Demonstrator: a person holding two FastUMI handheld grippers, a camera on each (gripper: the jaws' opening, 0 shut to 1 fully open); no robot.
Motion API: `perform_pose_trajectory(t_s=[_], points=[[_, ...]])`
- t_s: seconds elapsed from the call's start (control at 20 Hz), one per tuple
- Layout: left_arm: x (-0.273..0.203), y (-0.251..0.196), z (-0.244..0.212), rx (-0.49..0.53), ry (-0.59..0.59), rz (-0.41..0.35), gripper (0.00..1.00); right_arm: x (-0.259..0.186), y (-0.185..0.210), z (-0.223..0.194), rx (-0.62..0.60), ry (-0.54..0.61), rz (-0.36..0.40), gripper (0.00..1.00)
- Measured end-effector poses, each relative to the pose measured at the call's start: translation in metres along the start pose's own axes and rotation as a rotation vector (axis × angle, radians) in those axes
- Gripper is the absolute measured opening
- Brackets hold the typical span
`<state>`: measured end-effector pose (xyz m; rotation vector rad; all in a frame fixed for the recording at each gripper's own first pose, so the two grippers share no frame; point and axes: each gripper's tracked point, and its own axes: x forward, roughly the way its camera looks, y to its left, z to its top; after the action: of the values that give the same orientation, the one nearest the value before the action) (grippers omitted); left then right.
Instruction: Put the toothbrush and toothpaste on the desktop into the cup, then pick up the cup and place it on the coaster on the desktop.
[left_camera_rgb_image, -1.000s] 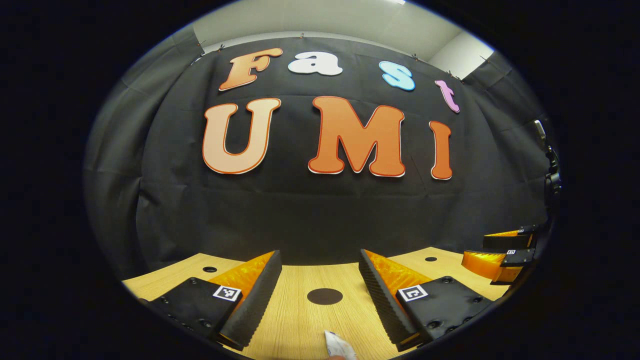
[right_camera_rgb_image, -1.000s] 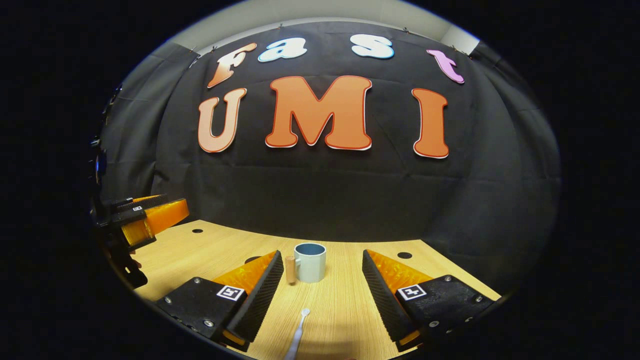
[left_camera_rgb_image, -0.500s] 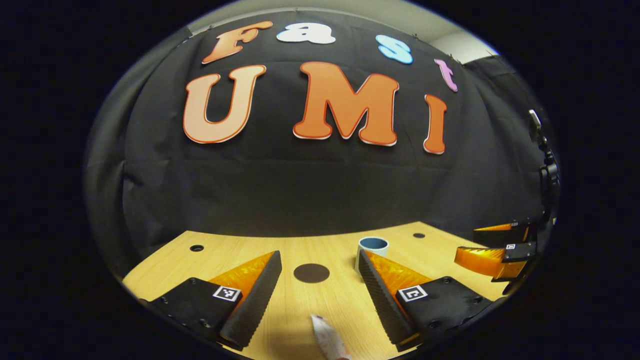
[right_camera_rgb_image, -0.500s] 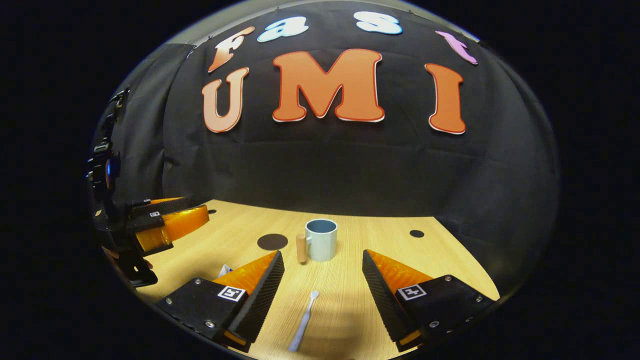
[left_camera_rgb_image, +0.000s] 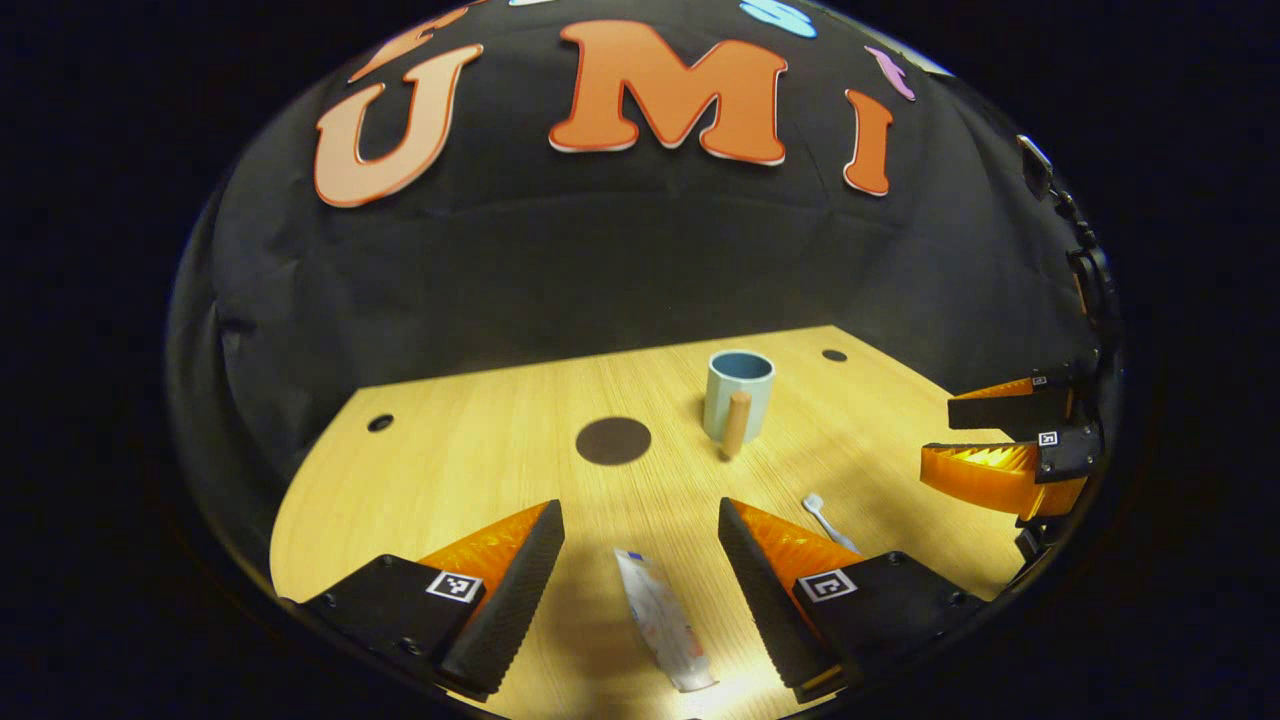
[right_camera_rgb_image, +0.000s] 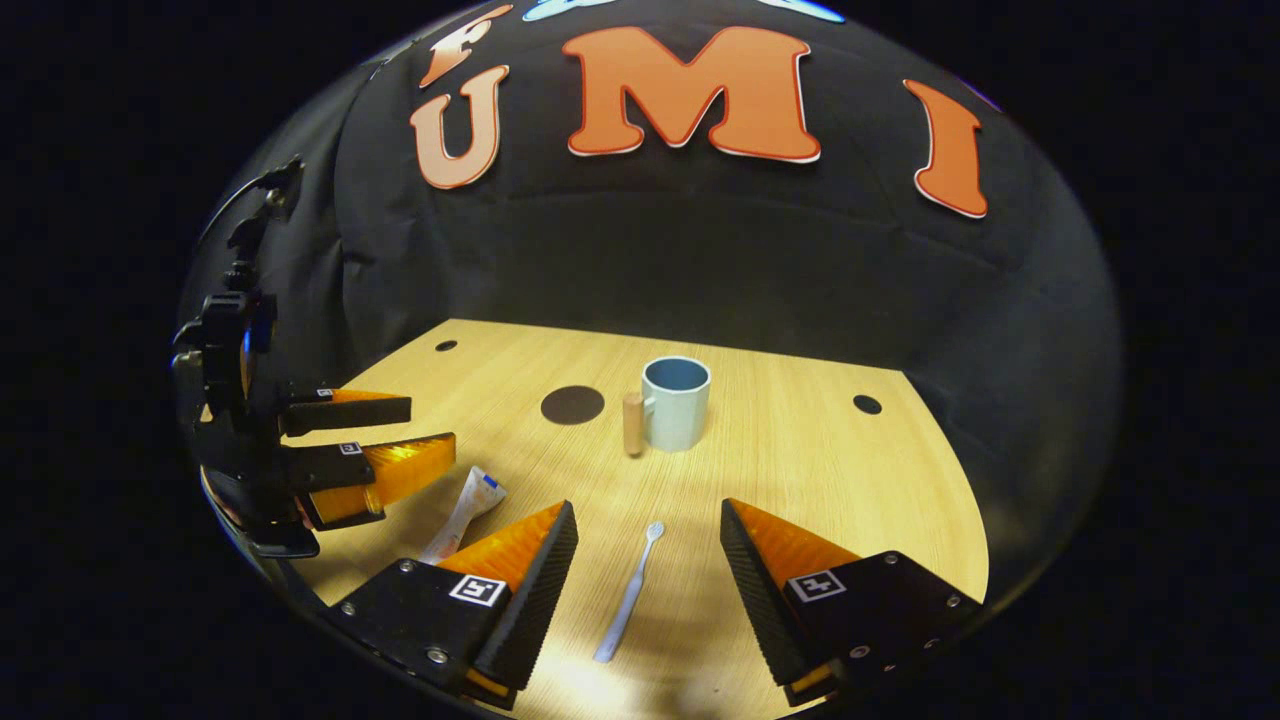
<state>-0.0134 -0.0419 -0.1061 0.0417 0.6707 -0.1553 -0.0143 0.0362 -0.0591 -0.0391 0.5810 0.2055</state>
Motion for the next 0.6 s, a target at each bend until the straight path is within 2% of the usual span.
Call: perform_pose_trajectory(t_s=[0.1, 0.3, 0.45, 0.55, 0.6], points=[[0.015, -0.001, -0.017, -0.008, 0.078, -0.011, 0.97, 0.000, 0.008, -0.007, 0.008, 0.054, 0.034, 0.86], [0.015, -0.001, -0.030, -0.031, 0.230, -0.012, 0.96, -0.002, 0.009, -0.013, 0.005, 0.161, 0.045, 0.86], [0.005, 0.004, -0.038, -0.045, 0.352, -0.005, 0.90, -0.005, 0.005, -0.019, -0.012, 0.249, 0.012, 0.83], [0.002, 0.012, -0.037, -0.062, 0.403, 0.000, 0.84, -0.004, 0.005, -0.022, -0.016, 0.298, -0.006, 0.84], [0.008, 0.019, -0.040, -0.067, 0.424, 0.007, 0.84, -0.002, 0.004, -0.027, -0.008, 0.322, -0.010, 0.83]])
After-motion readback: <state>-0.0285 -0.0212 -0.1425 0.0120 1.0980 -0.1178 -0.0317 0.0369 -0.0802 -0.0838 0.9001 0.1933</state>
